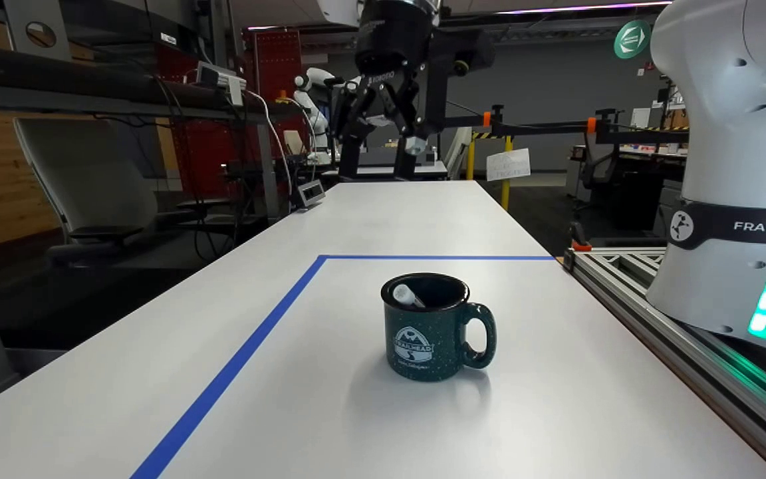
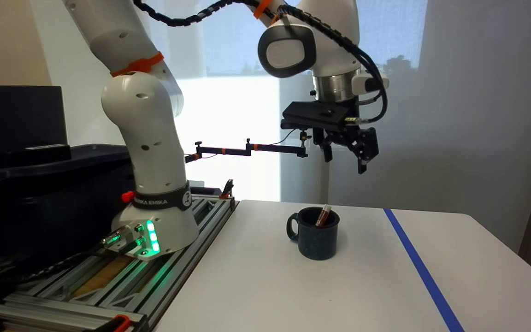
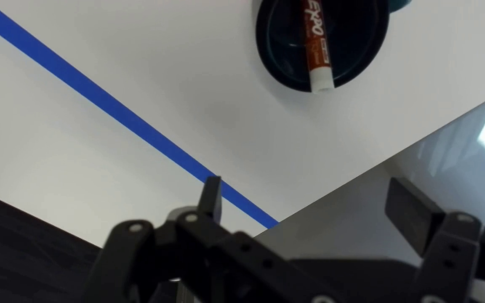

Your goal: Remove the marker from the mug and place it on the table

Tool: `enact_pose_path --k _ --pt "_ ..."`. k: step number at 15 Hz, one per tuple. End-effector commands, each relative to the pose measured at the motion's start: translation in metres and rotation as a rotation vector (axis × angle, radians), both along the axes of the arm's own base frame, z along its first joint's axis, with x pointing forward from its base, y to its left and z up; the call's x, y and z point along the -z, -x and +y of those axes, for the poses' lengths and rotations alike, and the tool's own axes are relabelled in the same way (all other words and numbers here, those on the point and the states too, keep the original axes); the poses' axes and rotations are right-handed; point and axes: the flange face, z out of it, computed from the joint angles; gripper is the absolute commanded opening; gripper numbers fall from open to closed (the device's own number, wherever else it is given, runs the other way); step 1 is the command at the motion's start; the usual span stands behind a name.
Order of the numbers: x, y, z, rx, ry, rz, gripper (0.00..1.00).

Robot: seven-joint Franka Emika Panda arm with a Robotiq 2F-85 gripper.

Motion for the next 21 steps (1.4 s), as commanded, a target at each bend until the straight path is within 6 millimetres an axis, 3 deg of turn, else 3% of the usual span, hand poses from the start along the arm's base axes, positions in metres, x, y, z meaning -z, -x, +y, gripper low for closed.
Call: enact_pose_path --k 1,9,21 --pt "0.021 -0.003 0.0 -0.075 0.007 -0.004 1.0" --pt "0.061 0.0 0.005 -0.17 0.019 0.053 1.0" --pt "0.095 0.004 0.012 -0.185 0.009 0.059 1.0"
